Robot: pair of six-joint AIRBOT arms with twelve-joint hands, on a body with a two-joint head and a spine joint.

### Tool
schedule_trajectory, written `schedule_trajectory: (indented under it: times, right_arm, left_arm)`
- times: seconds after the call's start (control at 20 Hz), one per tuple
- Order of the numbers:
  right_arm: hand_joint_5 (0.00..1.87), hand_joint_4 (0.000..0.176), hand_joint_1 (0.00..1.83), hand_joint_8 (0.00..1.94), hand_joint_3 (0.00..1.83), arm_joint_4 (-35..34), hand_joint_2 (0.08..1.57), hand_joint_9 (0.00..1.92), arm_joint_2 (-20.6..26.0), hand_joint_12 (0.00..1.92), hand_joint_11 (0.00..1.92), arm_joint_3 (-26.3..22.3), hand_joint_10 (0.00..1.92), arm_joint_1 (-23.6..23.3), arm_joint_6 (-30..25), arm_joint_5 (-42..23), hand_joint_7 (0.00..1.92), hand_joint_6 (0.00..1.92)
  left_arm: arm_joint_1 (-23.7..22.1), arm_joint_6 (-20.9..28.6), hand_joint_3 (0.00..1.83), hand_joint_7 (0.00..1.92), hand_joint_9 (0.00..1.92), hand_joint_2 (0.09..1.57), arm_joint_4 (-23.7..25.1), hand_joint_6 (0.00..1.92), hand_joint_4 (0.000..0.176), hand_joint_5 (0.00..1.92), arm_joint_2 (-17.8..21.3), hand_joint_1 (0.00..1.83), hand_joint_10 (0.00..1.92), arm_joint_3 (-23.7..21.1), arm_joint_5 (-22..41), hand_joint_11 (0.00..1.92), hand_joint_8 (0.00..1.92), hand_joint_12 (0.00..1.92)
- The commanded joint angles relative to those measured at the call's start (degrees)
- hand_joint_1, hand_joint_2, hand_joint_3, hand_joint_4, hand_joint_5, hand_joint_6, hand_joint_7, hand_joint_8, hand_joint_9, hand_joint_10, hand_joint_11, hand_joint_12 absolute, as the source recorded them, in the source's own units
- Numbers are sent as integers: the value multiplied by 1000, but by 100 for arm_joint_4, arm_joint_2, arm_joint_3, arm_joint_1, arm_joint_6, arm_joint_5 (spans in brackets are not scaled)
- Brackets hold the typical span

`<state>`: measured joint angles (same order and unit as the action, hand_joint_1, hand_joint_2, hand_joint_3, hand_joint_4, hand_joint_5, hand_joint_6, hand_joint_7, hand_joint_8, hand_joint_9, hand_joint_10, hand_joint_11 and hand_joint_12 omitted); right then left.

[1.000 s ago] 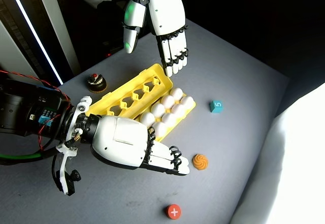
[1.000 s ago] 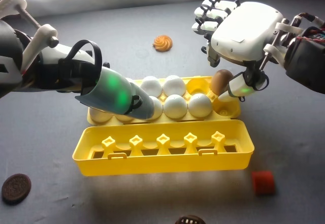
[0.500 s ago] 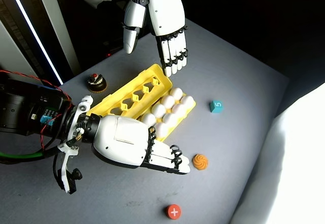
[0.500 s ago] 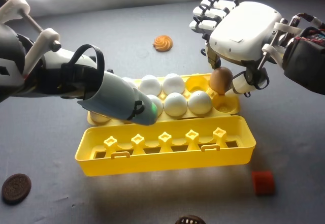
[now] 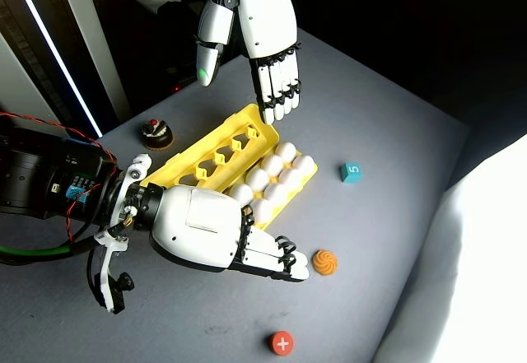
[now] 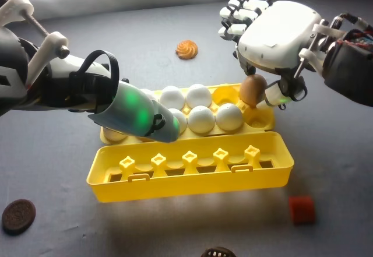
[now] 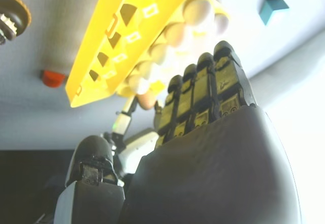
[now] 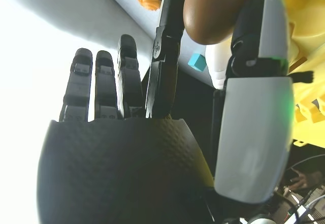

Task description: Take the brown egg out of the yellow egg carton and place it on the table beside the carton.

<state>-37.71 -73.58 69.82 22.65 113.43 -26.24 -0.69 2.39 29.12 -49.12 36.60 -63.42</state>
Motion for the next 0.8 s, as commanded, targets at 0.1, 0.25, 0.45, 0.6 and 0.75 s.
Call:
schedule_trajectory:
  times: [0.1,0.25,0.45,0.6,0.75]
  right_arm:
    - [1250,0,1182,4,0,186,1005,19,37,0,0,20,5,-188,15,-624,279,523]
    - [1239,0,1185,0,1,186,1008,4,74,0,0,20,0,-266,72,-624,263,538]
    - [1251,0,1185,2,0,195,1005,36,256,0,0,20,4,-287,166,-610,284,518]
    - [1244,0,1174,3,0,197,1006,42,426,0,0,20,3,-213,158,-611,280,534]
    - [1255,0,1164,1,0,344,1004,25,541,0,0,21,0,-85,160,-609,266,511]
  left_arm:
    - [-83,-16,1,46,29,1204,273,9,0,53,12,0,7,11,204,20,7,25]
    - [-84,-15,0,44,29,1202,296,5,0,50,11,0,5,13,204,18,4,28]
    - [-84,-15,0,34,18,1202,341,5,0,40,11,0,5,14,205,7,5,23]
    - [-84,-15,0,43,27,1201,340,6,0,49,11,0,6,16,216,10,6,27]
    - [-84,-8,0,83,62,1200,340,0,0,92,11,0,1,17,216,33,0,58]
